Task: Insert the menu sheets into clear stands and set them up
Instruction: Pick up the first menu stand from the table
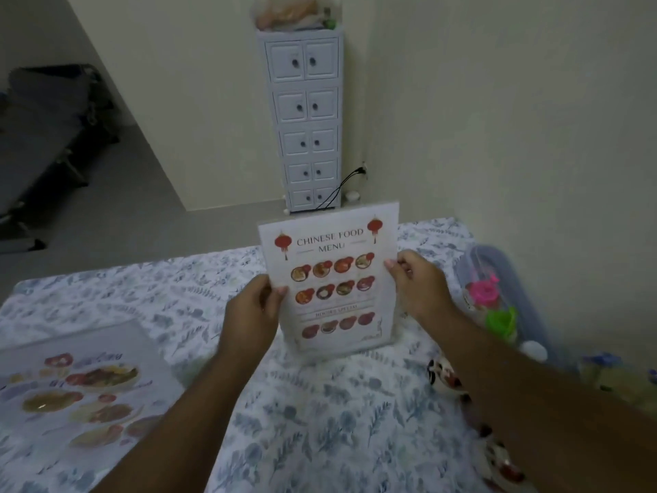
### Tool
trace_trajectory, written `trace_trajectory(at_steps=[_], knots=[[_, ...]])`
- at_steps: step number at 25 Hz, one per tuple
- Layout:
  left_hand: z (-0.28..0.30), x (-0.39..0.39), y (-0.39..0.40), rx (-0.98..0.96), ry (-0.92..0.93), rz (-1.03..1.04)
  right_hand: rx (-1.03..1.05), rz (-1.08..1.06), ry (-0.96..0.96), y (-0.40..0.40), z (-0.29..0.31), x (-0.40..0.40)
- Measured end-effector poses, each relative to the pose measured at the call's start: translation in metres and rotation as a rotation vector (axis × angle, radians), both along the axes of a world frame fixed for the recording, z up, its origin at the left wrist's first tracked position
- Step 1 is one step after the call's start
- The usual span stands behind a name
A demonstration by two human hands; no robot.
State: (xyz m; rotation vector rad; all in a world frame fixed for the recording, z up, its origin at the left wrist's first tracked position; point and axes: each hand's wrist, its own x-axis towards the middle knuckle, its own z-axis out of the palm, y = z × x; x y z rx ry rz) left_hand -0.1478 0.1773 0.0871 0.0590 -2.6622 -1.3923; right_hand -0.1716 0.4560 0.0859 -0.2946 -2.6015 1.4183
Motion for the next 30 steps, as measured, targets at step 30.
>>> trace_trajectory(at_steps=[30], knots=[[-0.036,-0.229,0.217,-0.03,0.003,-0.073,0.042,-0.137,0.043,0.178,-0.042,-0.198]])
